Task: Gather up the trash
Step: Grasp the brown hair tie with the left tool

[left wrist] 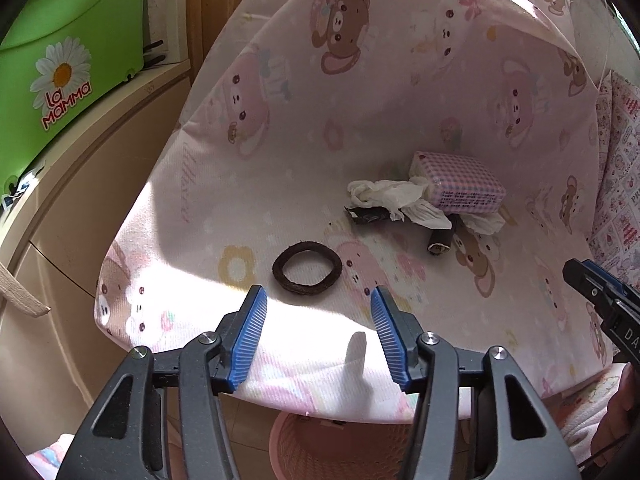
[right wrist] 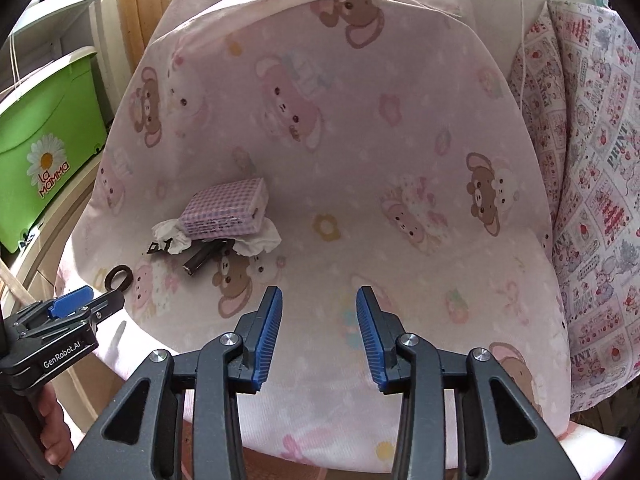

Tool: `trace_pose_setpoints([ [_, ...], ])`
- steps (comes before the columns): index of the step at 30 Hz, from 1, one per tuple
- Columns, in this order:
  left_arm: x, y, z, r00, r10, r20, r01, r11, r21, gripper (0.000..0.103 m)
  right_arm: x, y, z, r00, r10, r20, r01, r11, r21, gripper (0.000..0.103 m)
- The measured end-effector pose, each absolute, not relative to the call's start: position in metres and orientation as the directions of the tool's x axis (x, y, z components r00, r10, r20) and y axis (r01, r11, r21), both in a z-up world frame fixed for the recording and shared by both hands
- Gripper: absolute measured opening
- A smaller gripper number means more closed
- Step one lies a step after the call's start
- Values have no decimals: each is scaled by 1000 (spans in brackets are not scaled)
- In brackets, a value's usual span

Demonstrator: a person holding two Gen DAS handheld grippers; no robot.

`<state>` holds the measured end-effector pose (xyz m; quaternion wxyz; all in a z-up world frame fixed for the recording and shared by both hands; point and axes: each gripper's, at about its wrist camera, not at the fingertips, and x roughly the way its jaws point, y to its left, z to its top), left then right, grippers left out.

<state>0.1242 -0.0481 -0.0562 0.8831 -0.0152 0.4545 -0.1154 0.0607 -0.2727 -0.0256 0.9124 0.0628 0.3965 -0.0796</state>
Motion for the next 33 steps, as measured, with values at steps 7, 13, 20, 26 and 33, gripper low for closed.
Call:
trace_pose_setpoints([
  [7, 135, -48, -63, 567, -200, -799, 163, 978, -129, 49, 62, -275, -28, 666, -113, -738, 202, 979, 32, 41],
  [13, 136, -51, -63, 572, -171, -802, 157, 983, -97, 17, 59, -276, -25, 669, -124, -733, 201, 979, 18, 41],
  [20, 132, -48, -57, 574, -172, -801, 148, 983, -105, 3, 58, -277, -25, 666, -127, -735, 203, 979, 14, 41],
  [26, 127, -39, -38, 590, -220, -777, 169, 974, -148, 3, 58, -274, -25, 670, -112, -734, 188, 982, 22, 43],
  [33, 121, -25, -23, 613, -250, -749, 160, 968, -192, 3, 62, -267, -26, 671, -83, -737, 161, 986, 37, 50],
])
